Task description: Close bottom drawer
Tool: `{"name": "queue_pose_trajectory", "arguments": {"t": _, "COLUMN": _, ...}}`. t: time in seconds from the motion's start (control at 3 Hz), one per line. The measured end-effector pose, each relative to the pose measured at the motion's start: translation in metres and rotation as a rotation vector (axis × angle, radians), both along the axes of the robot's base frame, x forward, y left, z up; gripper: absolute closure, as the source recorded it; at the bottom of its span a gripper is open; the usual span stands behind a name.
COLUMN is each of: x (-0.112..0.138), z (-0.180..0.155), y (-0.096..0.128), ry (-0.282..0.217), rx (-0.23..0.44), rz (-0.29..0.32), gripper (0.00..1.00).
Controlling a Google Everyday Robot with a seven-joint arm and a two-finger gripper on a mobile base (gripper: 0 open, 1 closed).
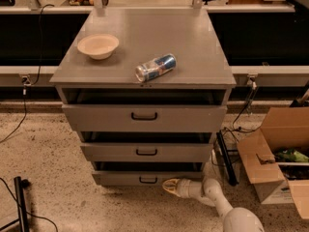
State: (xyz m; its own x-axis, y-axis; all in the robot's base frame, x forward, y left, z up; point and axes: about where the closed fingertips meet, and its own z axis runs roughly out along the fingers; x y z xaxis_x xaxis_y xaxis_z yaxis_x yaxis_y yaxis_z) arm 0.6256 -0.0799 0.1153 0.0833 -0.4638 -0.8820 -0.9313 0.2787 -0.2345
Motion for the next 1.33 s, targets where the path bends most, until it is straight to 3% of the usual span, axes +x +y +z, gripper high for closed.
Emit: {"name": "queue_pose_trajectory", "arguments": {"t": 1.33, "x": 0.020, "z": -0.009, "y": -0.001, "ry": -0.030, "rx": 0.066, "rz": -0.034, "gripper": 1.00}}
